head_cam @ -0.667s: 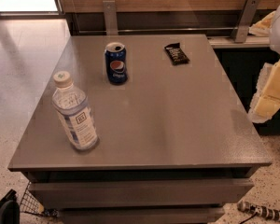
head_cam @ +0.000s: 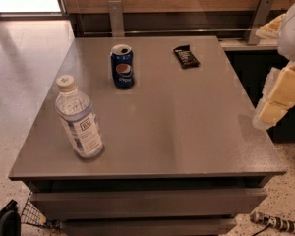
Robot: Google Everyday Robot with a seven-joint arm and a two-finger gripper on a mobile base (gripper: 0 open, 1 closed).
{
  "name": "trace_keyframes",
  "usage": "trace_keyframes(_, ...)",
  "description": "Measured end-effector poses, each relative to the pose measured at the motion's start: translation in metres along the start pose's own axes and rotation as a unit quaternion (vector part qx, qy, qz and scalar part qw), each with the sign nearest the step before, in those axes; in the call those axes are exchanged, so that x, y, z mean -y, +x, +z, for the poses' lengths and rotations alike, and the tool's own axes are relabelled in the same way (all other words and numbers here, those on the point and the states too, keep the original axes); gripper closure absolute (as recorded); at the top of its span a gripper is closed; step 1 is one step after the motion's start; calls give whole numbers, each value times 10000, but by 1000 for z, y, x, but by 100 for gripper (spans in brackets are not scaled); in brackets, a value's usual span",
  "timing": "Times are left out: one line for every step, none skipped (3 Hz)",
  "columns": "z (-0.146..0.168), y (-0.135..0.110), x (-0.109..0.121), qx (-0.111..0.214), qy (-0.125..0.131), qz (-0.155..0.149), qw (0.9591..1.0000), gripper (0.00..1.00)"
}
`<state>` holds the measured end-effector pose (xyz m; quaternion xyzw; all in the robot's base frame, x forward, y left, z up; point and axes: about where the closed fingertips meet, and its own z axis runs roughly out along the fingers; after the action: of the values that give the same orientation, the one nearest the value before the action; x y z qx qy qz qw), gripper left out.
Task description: Pick blue plastic bottle
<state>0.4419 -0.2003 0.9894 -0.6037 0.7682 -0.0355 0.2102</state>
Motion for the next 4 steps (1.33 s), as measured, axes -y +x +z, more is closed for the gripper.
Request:
trace_keyframes(24, -28, -6, 928, -56, 22, 9957, 0)
trace_keyframes(48, -59, -21, 1944, -315, 127, 9803, 0)
trace_keyframes(61, -73, -32, 2477, -548, 322, 9667, 0)
trace_keyframes(77, -86, -38, 3001, -716, 507, 9499, 0)
